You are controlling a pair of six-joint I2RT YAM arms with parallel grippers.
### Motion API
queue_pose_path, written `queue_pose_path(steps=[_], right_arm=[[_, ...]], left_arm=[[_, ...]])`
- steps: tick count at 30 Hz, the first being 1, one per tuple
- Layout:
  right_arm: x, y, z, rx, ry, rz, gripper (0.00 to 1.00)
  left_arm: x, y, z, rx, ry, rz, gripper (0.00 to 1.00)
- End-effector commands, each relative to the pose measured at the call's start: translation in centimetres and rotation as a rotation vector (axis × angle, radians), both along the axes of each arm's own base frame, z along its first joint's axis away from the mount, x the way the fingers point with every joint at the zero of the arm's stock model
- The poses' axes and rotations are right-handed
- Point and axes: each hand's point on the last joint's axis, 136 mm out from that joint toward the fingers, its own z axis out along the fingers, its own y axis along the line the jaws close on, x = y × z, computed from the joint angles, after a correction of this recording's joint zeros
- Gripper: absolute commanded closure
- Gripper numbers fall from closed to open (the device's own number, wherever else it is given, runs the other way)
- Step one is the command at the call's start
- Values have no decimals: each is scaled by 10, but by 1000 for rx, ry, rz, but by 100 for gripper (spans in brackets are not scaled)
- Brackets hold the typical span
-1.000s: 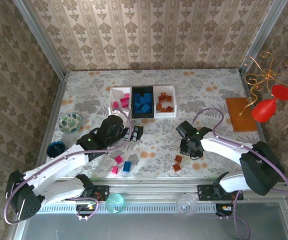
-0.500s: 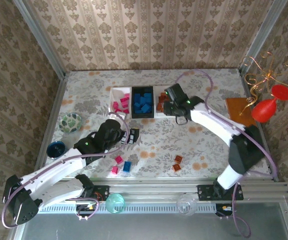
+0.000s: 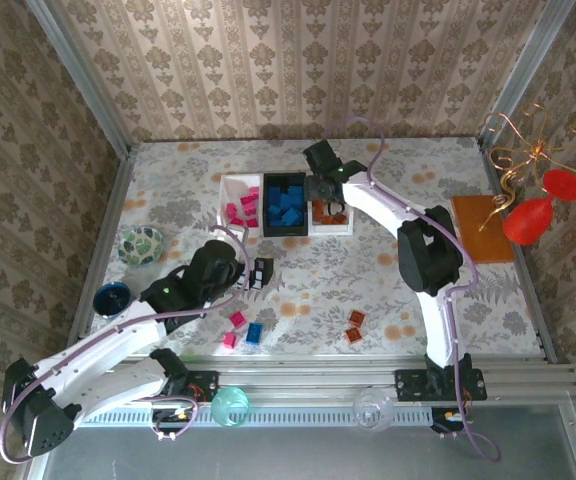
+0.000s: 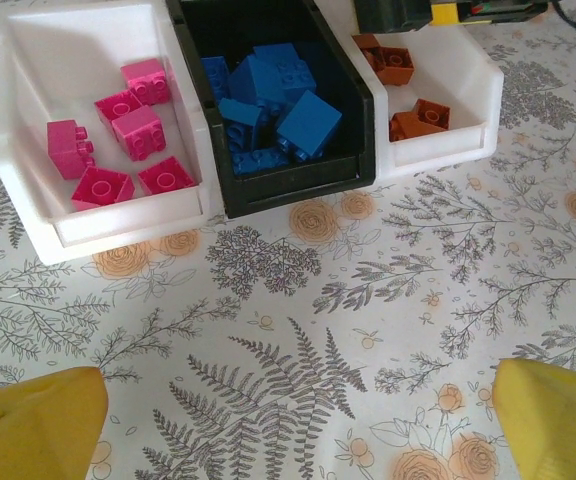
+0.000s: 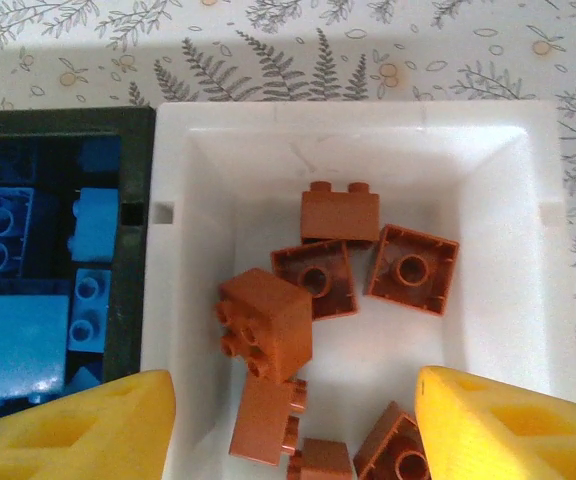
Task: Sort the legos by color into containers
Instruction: Place the lego in the container.
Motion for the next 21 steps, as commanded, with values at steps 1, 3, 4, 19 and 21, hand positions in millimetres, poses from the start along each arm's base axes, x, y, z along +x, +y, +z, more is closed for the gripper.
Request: queue_pose_path(steps=[1,3,4,19,21], right_arm=[[-21,-10,41,25,-52,-6,33],[-43,-12,48,62,-55,-2,32],[-55,-14,47,73,-42,2,32],[-285,-43,-62,86,426,139,28],[-301,-45,-69,90,457,137,28]], left_arm=[[2,7,-2,6,-2,29,0],[4,7,-3,5,-3,31,0],[4,7,-4,4,-2,31,0],[9,14,-21,-16,47,63,0],[9,14,-22,-26,51,63,0]])
